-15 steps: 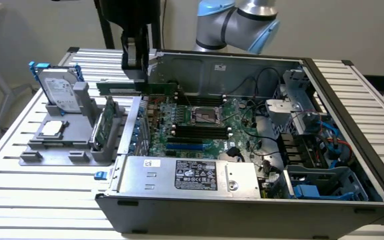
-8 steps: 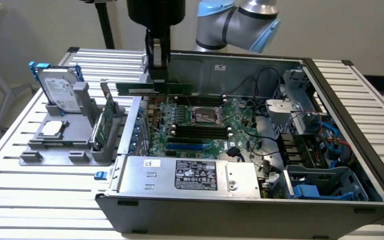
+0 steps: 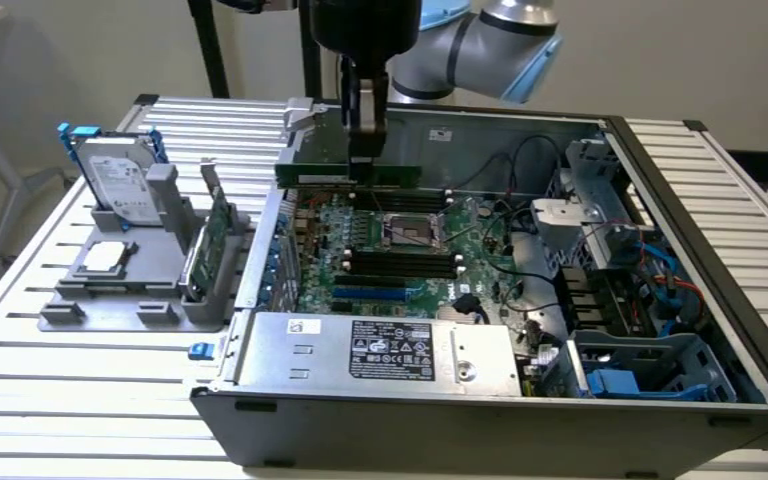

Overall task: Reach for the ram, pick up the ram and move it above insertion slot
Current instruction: 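Pick up the ram and move it above insertion slot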

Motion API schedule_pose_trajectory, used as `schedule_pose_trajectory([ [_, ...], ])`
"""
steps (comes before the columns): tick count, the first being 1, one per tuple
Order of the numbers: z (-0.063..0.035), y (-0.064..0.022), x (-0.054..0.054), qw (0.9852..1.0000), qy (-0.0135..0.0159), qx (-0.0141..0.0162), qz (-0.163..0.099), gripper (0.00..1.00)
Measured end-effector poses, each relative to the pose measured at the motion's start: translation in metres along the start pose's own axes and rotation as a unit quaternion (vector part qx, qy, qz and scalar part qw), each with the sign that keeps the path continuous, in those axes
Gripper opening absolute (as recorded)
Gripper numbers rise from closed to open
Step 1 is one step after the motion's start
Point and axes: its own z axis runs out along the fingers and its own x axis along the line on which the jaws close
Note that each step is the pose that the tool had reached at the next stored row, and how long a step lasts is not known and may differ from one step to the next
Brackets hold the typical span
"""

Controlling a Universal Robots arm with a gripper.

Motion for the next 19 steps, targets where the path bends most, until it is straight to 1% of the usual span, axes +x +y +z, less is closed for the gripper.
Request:
schedule_pose_trajectory([
  [13,0.0139,-0.0355,-0.045,1.0000,0.0000,0.0000,0.000,0.13],
  [16,0.0160,-0.0429,-0.052,1.0000,0.0001,0.0000,0.000,0.13],
  [19,0.0170,-0.0491,-0.054,1.0000,0.0000,0.0001,0.002,0.13],
])
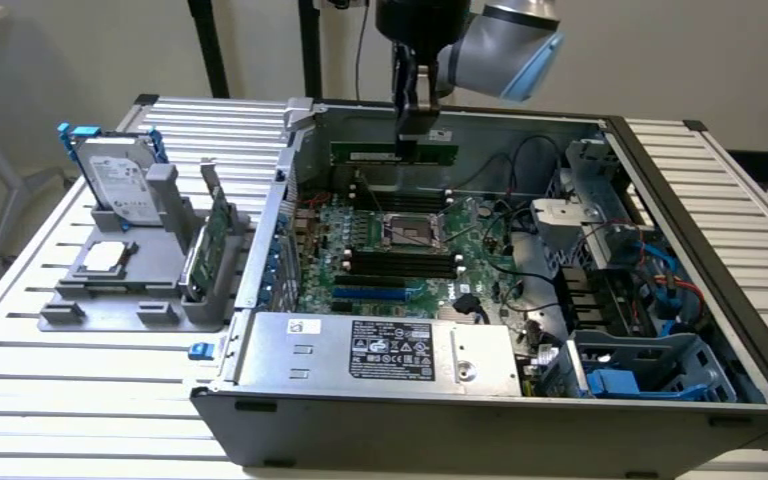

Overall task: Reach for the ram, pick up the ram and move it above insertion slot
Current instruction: 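Pick up the ram and move it above insertion slot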

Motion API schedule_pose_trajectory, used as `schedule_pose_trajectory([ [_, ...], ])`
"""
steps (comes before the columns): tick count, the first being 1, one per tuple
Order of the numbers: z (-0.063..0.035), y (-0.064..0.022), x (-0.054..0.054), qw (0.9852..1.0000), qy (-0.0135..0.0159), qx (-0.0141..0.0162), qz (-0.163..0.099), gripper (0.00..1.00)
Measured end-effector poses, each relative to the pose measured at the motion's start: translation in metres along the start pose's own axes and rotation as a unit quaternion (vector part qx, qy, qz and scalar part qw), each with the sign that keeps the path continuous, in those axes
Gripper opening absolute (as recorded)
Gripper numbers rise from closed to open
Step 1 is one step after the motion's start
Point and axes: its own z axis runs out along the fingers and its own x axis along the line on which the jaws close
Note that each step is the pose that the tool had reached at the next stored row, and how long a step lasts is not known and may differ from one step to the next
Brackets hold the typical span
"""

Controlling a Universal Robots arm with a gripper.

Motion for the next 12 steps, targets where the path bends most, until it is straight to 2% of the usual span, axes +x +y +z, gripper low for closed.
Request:
schedule_pose_trajectory([
  [4,0.0005,-0.0045,-0.0019,1.0000,0.0000,0.0002,0.008,0.13],
  [9,0.0011,-0.0066,-0.0033,0.9997,-0.0002,0.0006,0.024,0.13],
  [12,0.0010,-0.0070,-0.0034,0.9997,-0.0003,0.0006,0.024,0.13],
])
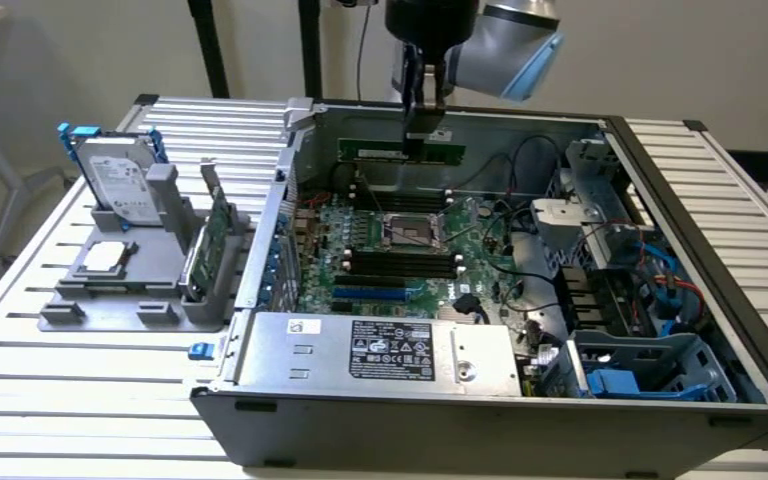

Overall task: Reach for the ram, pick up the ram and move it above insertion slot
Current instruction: 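Pick up the ram and move it above insertion slot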

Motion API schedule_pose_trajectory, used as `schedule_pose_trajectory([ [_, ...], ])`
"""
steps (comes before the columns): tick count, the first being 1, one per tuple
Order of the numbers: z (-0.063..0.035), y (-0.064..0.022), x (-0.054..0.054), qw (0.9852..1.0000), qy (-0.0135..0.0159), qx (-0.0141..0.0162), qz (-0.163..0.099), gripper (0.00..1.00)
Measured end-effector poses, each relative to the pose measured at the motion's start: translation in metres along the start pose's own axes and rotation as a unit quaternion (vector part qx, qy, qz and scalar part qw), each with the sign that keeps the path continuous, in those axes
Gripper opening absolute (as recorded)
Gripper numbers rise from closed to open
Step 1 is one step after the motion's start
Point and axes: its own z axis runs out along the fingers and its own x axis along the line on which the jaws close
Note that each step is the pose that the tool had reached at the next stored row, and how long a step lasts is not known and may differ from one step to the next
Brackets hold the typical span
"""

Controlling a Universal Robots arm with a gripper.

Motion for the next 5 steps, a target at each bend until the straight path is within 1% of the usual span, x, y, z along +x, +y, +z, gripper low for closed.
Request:
schedule_pose_trajectory([
  [5,0.0000,0.0000,0.0000,1.0000,0.0000,0.0000,0.000,0.13],
])
